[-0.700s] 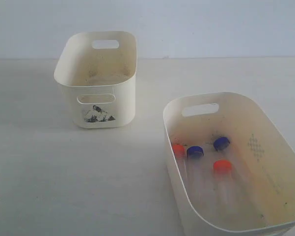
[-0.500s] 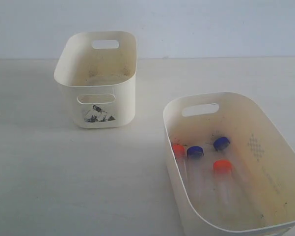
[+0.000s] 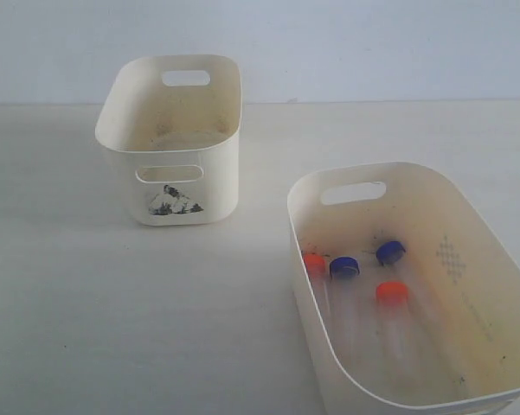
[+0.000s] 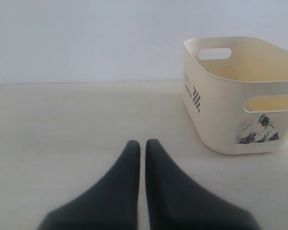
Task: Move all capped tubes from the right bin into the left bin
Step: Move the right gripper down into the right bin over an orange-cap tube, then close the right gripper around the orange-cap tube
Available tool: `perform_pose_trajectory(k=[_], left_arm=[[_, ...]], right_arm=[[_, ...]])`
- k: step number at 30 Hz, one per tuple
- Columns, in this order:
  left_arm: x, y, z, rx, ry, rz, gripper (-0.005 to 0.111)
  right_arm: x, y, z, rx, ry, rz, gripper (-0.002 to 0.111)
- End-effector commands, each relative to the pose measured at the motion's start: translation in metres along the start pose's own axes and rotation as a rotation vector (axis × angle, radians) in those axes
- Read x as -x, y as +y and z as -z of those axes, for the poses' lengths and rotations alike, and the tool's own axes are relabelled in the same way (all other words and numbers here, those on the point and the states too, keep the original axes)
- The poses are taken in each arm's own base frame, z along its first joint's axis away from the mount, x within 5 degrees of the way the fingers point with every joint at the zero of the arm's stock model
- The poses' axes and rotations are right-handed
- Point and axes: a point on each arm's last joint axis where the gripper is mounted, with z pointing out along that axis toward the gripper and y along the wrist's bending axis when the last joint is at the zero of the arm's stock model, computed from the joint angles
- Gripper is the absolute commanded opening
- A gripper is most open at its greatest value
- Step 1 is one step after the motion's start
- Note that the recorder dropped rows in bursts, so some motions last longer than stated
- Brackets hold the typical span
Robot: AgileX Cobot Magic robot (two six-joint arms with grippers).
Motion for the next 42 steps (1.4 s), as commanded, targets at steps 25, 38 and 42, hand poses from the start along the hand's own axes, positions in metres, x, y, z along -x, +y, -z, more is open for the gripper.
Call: perform_pose_trajectory(k=[25, 38, 42], left_arm=[[0.001, 0.0, 0.0, 0.003, -0.007, 0.005, 0.004], [0.001, 0.0, 0.0, 0.003, -0.007, 0.005, 0.004], [0.001, 0.0, 0.0, 0.003, -0.007, 0.005, 0.004]], right_arm=[[-0.075, 0.078, -0.197, 0.393, 0.998, -0.094, 0.004], [-0.1, 0.11, -0.179, 0.132, 1.119, -0.009, 0.004], [-0.122, 0.11, -0.184, 0.144, 1.083, -0.012, 0.004]])
